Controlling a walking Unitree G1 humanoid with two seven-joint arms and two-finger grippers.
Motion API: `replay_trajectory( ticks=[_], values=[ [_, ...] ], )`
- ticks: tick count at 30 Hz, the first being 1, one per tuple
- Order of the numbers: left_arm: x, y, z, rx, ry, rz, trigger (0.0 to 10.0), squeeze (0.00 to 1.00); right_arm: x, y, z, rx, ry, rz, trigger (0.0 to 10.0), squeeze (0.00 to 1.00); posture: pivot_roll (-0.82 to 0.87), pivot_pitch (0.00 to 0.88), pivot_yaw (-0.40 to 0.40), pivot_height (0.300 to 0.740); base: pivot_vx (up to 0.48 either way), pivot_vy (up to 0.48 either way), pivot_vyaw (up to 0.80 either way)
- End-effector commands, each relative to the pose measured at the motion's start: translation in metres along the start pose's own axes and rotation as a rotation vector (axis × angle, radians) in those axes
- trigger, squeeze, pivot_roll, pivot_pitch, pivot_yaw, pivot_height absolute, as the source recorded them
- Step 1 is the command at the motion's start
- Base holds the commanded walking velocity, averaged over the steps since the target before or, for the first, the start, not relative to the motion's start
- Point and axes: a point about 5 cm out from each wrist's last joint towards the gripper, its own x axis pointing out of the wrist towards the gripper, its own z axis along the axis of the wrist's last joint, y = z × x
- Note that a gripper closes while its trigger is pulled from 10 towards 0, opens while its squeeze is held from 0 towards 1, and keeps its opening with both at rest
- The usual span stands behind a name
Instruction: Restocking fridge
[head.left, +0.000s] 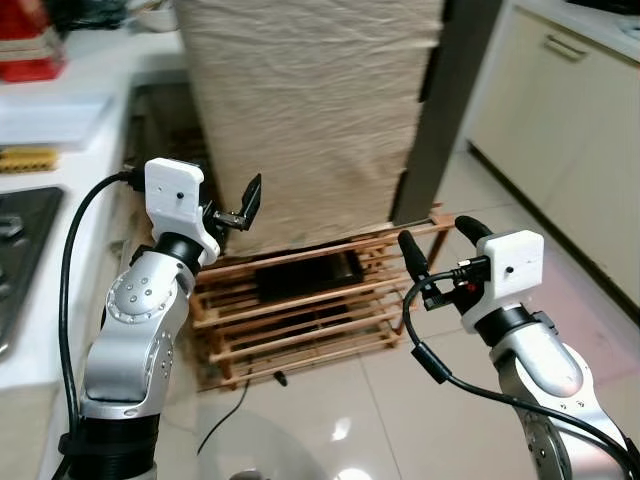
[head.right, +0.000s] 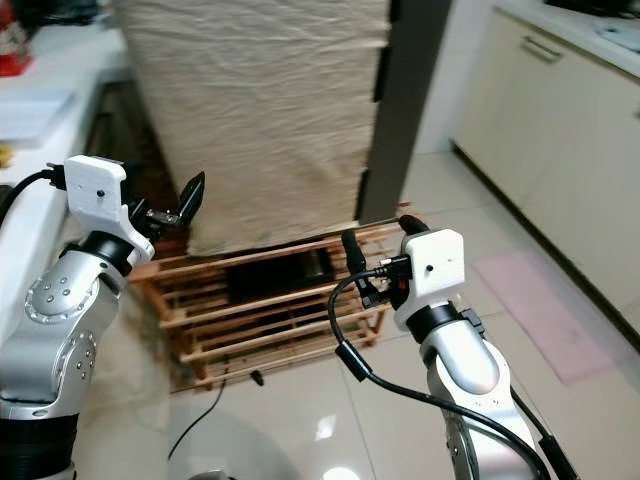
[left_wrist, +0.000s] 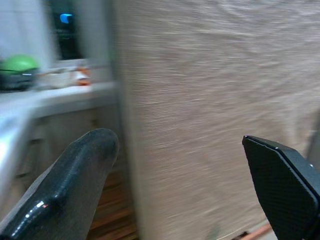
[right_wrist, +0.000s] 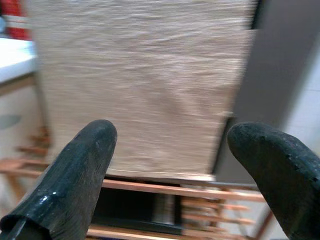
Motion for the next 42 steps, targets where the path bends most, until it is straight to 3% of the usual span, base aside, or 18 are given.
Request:
replay_trajectory(
  ticks=[1, 14, 21, 42],
  values=[
    [0.0014, 0.0023, 0.0025, 0.005, -0.002, -0.003, 10.0, 0.0, -0.0021, 0.0019, 0.0053, 0.01, -0.014, -0.001, 10.0, 0.0, -0.02, 0.0, 0.005, 0.74, 0.0, 0.0, 0.0],
    [0.004, 0.0037, 0.0032, 0.005, 0.004, -0.026, 10.0, 0.0, -0.0056, 0.0015, 0.0044, 0.035, -0.013, -0.024, 10.0, 0.0, -0.02, 0.0, 0.018, 0.74, 0.018, 0.0, 0.0],
    [0.0045, 0.0028, 0.0029, 0.003, 0.006, -0.032, 10.0, 0.0, -0.0058, 0.0015, 0.0034, -0.018, 0.003, -0.024, 10.0, 0.0, -0.03, 0.0, 0.018, 0.74, 0.298, 0.0, 0.0],
    [0.0024, -0.0006, -0.0017, -0.01, 0.023, -0.044, 10.0, 0.0, -0.0076, 0.0002, 0.0023, -0.015, 0.006, -0.047, 10.0, 0.0, -0.03, 0.0, 0.024, 0.74, 0.328, 0.0, 0.02]
  ],
)
